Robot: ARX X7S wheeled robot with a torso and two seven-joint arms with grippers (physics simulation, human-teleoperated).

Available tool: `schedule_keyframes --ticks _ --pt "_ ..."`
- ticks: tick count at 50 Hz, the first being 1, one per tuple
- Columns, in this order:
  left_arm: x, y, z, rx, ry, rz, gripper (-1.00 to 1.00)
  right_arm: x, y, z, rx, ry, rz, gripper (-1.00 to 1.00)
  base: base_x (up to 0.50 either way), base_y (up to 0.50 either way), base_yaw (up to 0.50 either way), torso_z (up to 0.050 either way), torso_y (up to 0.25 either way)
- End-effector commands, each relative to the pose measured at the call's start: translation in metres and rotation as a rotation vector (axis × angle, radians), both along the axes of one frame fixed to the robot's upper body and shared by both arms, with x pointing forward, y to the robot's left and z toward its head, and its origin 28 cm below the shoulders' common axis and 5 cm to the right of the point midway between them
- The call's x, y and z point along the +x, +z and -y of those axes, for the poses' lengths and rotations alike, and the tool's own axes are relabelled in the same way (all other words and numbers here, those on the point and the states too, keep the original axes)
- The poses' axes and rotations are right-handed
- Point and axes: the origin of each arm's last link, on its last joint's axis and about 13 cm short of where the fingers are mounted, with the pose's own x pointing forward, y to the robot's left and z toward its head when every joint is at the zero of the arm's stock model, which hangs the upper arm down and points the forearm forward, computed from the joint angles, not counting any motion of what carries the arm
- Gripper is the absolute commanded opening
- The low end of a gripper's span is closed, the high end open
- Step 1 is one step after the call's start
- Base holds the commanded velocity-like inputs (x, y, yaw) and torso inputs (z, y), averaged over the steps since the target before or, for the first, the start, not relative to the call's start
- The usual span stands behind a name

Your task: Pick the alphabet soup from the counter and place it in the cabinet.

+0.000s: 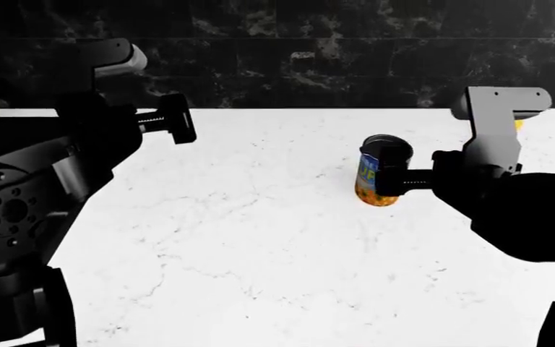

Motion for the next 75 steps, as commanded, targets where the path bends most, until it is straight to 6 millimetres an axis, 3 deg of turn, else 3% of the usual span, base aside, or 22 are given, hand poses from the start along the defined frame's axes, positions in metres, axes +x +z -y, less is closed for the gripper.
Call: schedule_keyframes --ticks 1,11,24,33,49,75 --pt "-0.002 -0.001 0.0 0.001 -0.001 0.001 1.0 -0.009 -0.008 -0.003 -0.009 0.006 0.0 1.0 0.0 0.0 0.0 0.0 0.0" --pt "-0.003 -0.005 -0.002 -0.011 0.006 -0.001 1.0 -0.018 -0.028 -0.008 -0.032 0.009 0.049 1.0 0.0 0.0 0.0 0.0 0.0" --pt "-0.004 -0.007 -0.003 -0.012 0.011 -0.008 1.0 -0.017 -0.039 -0.008 -0.027 -0.007 -0.001 1.0 0.0 0.0 0.0 0.0 0.0" --pt "-0.003 -0.009 -0.003 -0.013 0.011 -0.012 1.0 -0.014 -0.057 -0.013 -0.001 -0.02 -0.001 1.0 0.0 0.0 0.0 0.0 0.0" --pt "-0.004 -0.011 -0.005 -0.009 0.018 -0.013 1.0 -0.002 -0.065 -0.015 -0.01 -0.019 0.037 1.0 0.0 0.0 0.0 0.0 0.0" --pt "0.0 -0.015 -0.006 -0.011 0.023 -0.028 1.0 0.018 -0.062 -0.018 -0.069 0.011 0.069 1.0 0.0 0.0 0.0 0.0 0.0"
